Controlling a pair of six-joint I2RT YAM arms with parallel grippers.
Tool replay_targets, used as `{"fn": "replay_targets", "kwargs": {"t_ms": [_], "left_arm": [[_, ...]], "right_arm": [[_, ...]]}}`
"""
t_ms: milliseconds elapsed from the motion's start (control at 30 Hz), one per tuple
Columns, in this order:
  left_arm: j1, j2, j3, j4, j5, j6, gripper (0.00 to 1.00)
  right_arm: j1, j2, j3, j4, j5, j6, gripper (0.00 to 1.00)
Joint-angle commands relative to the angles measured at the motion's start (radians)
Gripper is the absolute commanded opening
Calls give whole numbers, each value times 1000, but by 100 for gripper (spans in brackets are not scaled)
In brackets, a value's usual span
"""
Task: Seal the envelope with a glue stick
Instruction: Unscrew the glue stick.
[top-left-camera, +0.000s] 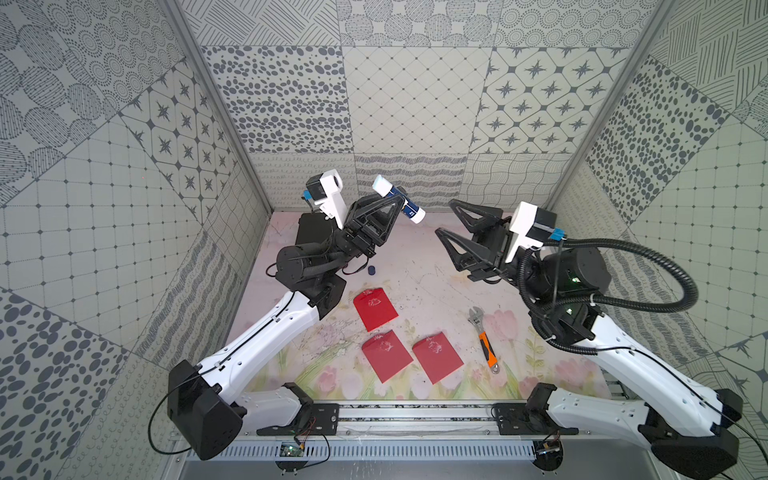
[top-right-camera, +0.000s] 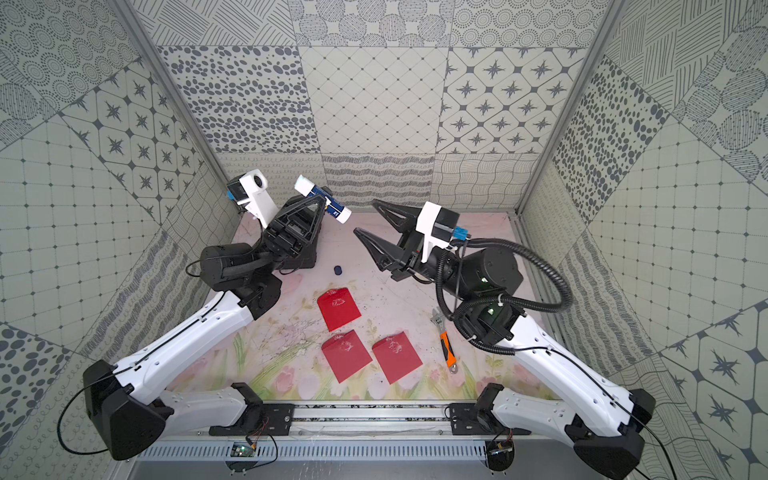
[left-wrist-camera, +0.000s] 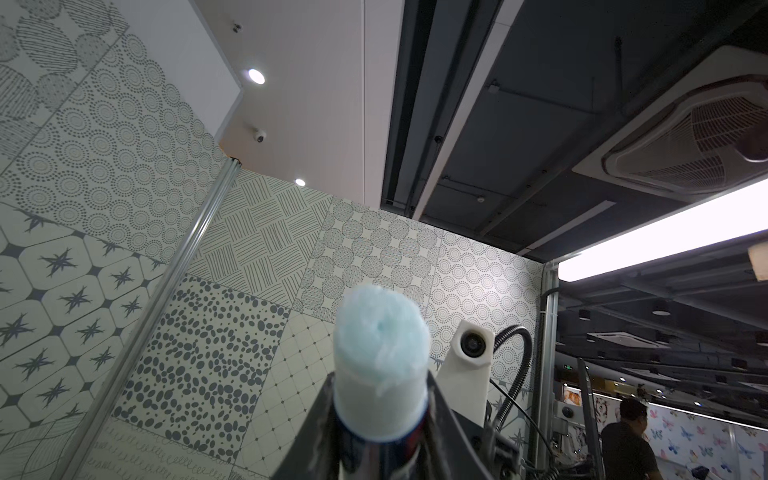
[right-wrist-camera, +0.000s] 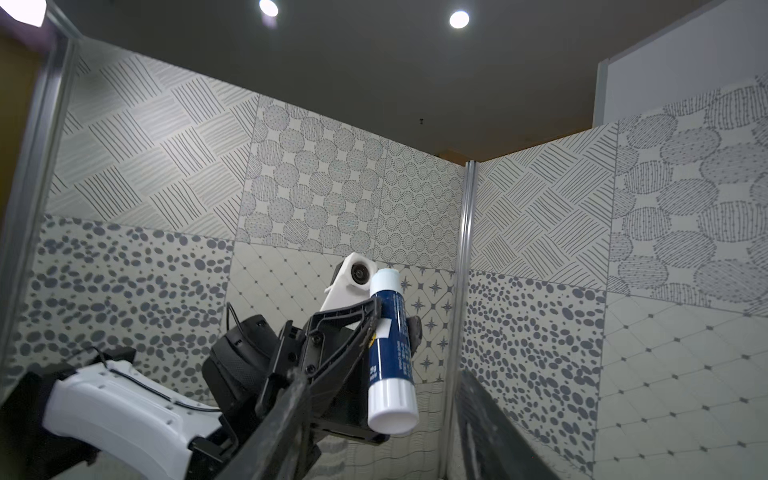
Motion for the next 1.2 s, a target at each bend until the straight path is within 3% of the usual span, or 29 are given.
{"fn": "replay_targets", "kwargs": {"t_ms": [0,133,300,667,1167], "left_arm": [[5,-38,-22,-201,-227,-3,0],[5,-37,-23,-262,-251,-49,0],[5,-44,-23,-319,-271,-69,0],[5,-41,-22,-344,-274,-87,0],[5,-29,-31,-296,-260,-121,0]], "right_arm": [[3,51,-7,53,66,-312,58],[4,89,27,0,87,-431,58],[5,115,27,4,128,-476,58],[6,192,60,27,173,-493,53],[4,278,135,30,250,-499,38]]}}
